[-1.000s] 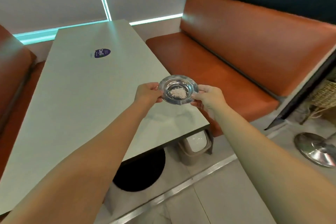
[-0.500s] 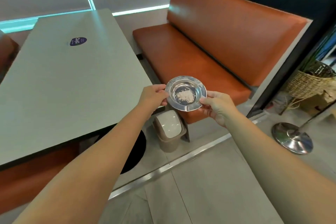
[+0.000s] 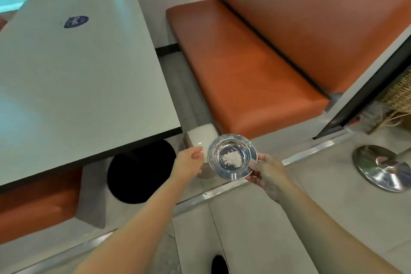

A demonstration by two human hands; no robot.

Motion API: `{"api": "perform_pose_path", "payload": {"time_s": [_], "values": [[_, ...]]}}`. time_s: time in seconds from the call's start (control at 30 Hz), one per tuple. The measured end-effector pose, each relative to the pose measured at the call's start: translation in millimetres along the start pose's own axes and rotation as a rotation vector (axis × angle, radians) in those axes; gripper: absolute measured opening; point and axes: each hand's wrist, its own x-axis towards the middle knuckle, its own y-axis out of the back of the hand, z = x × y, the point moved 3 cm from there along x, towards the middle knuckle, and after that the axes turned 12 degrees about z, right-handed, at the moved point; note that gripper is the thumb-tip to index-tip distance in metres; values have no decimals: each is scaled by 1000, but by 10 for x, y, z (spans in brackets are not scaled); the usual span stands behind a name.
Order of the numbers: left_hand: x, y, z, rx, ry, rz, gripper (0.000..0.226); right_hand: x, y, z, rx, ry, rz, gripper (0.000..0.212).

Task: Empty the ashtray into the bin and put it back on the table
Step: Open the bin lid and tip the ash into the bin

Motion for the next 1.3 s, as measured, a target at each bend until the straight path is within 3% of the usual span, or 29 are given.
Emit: {"api": "perform_pose_path", "payload": {"time_s": [0.3,0.5,0.77,1.03,1.2,1.3], "values": [[1212,-367,-444,370,-130,85,34,1137,-244,537,-76,-79,64,23],[1830,-683,-839,538,-10,137,58,1837,-450,881,-87,-150,52,24],[2611,-1070,-1148,739,-121,219,68,2706,-875,1262,-97,-157,4,20],[3017,-1360,-1290,751,-131,139,90,3203,-1180,1404,-95,-121,8,19],[3131,-1386,-1394,615,-123,256,94,3325,-1283,1474,-212,-88,-1,37],[3144,-1373,-1499,478,-99,322,95,3327,-1270,1544,-188,-130,-26,31]]}}
